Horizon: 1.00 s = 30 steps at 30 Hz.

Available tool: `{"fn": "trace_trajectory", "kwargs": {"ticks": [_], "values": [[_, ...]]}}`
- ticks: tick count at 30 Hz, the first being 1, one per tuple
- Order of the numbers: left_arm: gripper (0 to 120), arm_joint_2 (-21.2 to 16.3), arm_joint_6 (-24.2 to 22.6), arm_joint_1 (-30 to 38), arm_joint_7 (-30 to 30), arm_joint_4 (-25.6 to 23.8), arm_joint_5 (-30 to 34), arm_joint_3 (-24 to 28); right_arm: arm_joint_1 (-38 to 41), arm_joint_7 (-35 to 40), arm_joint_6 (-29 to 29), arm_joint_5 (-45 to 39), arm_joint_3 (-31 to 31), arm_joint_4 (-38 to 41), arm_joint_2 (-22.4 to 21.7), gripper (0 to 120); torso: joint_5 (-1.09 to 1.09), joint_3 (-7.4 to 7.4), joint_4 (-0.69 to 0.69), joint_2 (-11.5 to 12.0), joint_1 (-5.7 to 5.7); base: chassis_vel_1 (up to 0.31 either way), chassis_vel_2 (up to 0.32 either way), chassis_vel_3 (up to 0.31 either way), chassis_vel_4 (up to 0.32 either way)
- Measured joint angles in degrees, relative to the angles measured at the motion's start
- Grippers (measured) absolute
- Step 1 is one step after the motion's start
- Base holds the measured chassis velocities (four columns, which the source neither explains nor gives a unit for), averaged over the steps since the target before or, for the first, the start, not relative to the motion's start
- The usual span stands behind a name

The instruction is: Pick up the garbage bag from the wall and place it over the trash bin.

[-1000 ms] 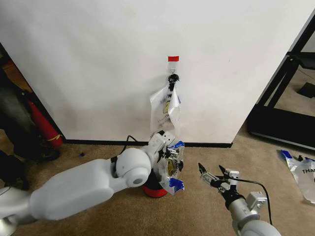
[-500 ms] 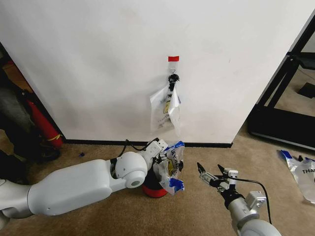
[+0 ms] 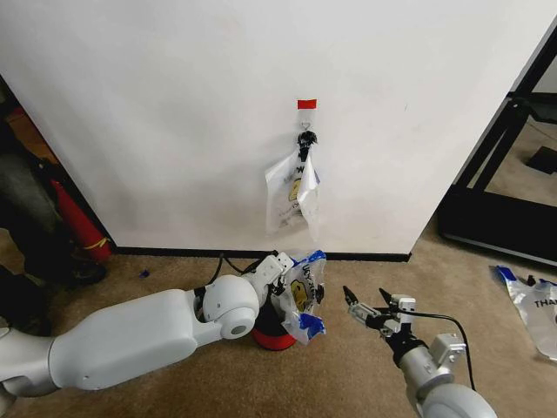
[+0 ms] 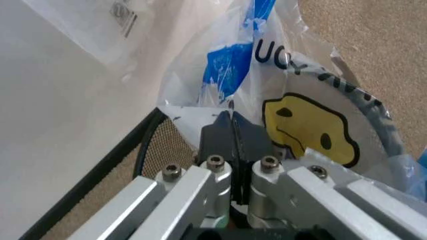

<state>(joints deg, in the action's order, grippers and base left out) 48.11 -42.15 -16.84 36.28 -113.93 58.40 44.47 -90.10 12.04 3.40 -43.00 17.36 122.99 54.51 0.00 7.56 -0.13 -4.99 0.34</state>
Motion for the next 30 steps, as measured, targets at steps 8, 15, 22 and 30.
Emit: {"fn": "trace_trajectory", "kwargs": {"ticks": [8,15,22,30], "values": [[0,-0.3,0.01,-1.62,0.37,-0.4,-0.07,-0.92,7.97,0.44,0.36,-1.47,-6.23,-3.68,-2.32,100,0.0,0.0,0.01,0.0,0.0,0.0,0.0,0.0,0.0],[0,-0.45,0.01,-3.48,0.78,-0.82,-0.19,-2.07,17.06,0.61,1.77,-3.89,-13.72,-8.65,-3.98,100,-0.01,0.0,0.01,0.0,0.0,0.0,0.0,0.0,0.0],[0,-0.45,0.02,-4.3,0.81,-0.93,-0.54,-2.58,21.45,-1.01,2.92,-3.71,-17.71,-12.05,-4.61,100,0.0,0.0,0.0,0.0,0.0,0.0,0.0,0.0,0.0],[0,-0.26,0.02,-4.31,0.81,-1.07,-0.61,-2.58,28.88,0.28,5.97,-4.49,-23.9,-15.94,-3.35,100,0.0,0.0,0.01,0.0,0.0,0.0,0.0,0.0,0.0]]}}
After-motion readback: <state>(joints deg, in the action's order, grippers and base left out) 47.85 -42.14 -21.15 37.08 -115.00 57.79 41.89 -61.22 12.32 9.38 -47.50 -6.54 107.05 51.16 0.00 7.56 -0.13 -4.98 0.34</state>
